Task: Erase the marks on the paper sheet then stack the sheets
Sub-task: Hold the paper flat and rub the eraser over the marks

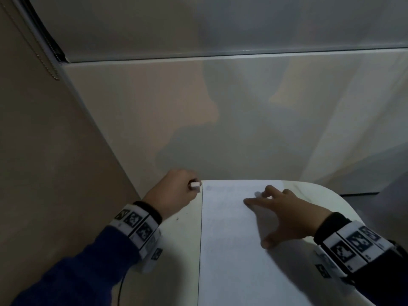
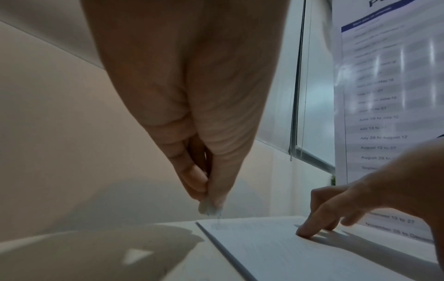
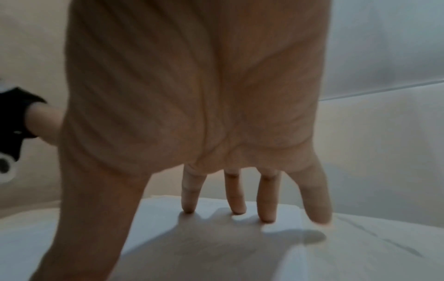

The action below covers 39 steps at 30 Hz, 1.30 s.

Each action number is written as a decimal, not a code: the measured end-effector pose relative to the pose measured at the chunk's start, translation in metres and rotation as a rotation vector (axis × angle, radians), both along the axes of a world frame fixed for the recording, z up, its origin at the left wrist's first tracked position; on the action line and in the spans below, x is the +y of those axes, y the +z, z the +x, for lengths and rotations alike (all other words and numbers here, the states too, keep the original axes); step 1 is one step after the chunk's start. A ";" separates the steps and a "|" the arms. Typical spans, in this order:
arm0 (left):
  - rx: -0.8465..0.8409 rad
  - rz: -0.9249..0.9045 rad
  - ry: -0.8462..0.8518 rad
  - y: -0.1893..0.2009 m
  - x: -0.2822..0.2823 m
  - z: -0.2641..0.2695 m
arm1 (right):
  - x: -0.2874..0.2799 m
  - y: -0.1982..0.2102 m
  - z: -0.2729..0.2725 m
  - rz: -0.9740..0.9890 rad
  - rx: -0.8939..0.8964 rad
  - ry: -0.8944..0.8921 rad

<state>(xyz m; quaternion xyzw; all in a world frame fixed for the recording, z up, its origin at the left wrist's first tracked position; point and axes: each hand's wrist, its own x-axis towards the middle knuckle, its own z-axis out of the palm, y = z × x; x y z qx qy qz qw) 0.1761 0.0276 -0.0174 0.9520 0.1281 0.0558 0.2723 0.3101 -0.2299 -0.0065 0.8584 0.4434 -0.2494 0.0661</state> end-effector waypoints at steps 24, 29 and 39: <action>0.168 0.193 -0.052 0.001 -0.035 0.034 | 0.033 0.004 -0.001 -0.005 0.078 0.097; 0.178 0.150 0.017 0.005 -0.024 0.039 | 0.036 0.006 -0.001 -0.028 0.049 0.124; 0.196 0.183 0.025 0.004 -0.021 0.029 | 0.064 0.014 -0.001 -0.121 -0.065 0.303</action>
